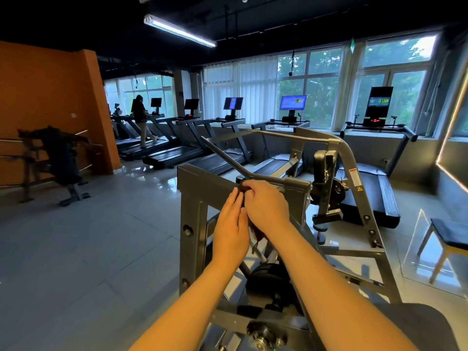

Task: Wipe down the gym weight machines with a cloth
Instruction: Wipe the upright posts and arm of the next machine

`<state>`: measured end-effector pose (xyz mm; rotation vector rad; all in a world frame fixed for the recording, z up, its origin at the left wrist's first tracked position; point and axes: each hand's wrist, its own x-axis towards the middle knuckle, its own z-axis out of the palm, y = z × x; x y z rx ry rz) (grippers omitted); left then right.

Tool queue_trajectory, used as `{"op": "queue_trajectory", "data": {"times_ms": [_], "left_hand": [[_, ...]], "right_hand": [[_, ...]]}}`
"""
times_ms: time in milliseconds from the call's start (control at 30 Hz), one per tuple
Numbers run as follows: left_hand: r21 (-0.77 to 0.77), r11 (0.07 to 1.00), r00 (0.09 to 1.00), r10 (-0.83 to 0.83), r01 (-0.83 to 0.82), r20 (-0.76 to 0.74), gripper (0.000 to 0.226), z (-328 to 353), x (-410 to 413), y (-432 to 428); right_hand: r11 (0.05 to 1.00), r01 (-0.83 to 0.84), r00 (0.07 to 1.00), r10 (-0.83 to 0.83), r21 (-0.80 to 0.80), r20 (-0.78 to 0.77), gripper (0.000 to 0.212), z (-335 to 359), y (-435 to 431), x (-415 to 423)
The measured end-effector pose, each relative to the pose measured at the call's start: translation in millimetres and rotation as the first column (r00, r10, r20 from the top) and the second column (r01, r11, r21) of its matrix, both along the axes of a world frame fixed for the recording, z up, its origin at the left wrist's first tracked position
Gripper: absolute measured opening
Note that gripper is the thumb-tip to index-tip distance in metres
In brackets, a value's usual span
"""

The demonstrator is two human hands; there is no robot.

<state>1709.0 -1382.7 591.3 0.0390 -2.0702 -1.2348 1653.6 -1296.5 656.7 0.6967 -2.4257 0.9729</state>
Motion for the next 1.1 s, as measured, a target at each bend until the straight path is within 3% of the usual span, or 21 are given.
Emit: {"op": "queue_trajectory", "data": {"times_ms": [133,300,467,733,967,1100], "left_hand": [[0.046,0.999,1.000,0.004,-0.003,-0.026,0.047,-1.9,2.7,13.8],[-0.027,0.999,0.999,-0.028,0.029,0.032,0.046,-22.7,10.8,51.7],[-0.038,0.994,0.989,-0.098,0.103,0.114,0.047,-61.2,25.5,91.0],[0.113,0.990,0.988,-0.093,0.080,0.122,0.050,-72.2,38.7,122.8],[0.124,0.989,0.988,-0.100,0.086,0.117,0.048,-87.3,42.6,131.8],[0.170,0.984,0.993,-0.073,0.056,0.093,0.047,-85.9,42.8,135.8]], "right_hand": [[0.989,-0.138,0.990,0.137,0.048,0.017,0.038,-2.1,10.2,-0.1],[0.979,-0.061,0.997,0.067,-0.192,0.023,0.037,-45.5,69.5,11.5],[0.954,0.005,0.998,0.016,-0.299,0.069,0.040,-97.0,114.1,34.8],[0.957,-0.118,0.991,0.129,-0.264,0.026,0.037,-79.2,121.1,33.8],[0.946,-0.005,0.988,0.055,-0.324,0.145,0.037,-127.8,167.1,54.2],[0.946,-0.092,0.989,0.123,-0.310,0.085,0.036,-98.8,146.7,46.0]]}}
